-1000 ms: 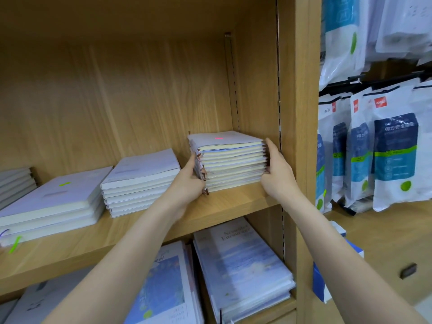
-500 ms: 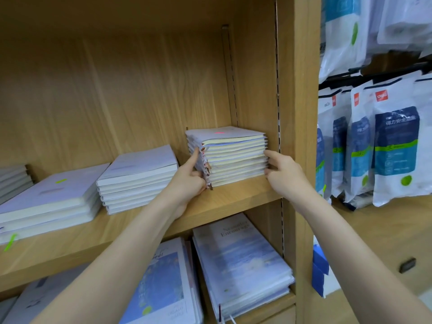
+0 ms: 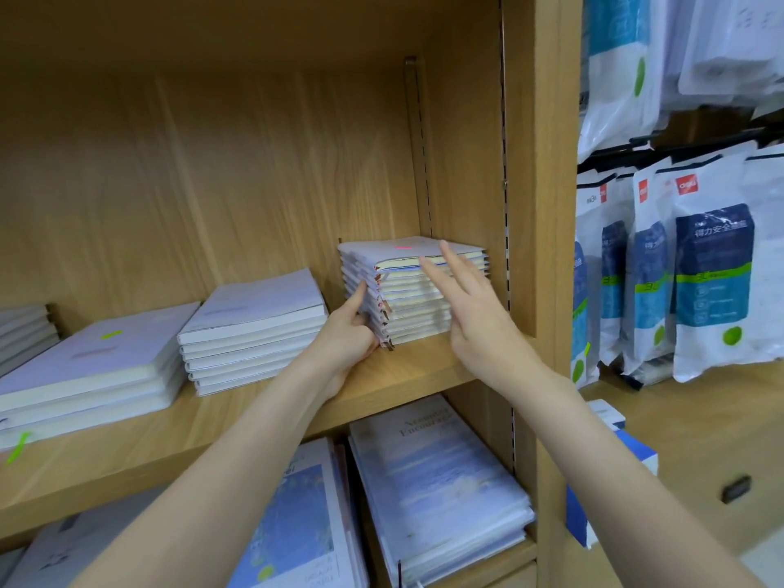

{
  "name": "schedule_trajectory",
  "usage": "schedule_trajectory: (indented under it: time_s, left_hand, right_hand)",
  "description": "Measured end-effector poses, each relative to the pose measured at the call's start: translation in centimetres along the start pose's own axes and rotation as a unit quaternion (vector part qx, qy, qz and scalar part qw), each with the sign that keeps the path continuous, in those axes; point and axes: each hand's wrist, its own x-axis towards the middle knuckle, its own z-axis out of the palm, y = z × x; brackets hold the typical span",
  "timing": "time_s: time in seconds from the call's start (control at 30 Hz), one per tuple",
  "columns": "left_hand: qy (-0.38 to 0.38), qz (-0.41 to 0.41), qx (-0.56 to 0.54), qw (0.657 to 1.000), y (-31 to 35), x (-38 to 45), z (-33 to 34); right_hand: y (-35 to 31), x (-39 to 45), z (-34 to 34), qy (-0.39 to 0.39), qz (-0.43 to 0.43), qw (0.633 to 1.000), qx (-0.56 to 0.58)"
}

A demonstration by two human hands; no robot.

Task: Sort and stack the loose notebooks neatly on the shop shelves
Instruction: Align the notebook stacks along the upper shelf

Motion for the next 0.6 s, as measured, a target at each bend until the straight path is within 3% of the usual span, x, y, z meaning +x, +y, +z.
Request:
schedule_trajectory:
  time_s: [0.17,0.37,0.6]
  left_hand:
    - [0.015,-0.009,0.047,0.999,-0.6,1.4,-0.6]
    - [0.021,0.042,0.100,0.994,-2.2,1.8,0.2]
    - [0.017,0.030,0.111,0.993,-1.9,2.4,0.3]
  right_hand:
    - [-0.8,1.6,1.1,-0.057,-0.037,0.995,-0.077]
    - [0.4,0.2,2.7,-0.012,-0.038,0.997,-0.067]
    - [0.7,0.1,3.4,0.009,-0.038,0.997,-0.073]
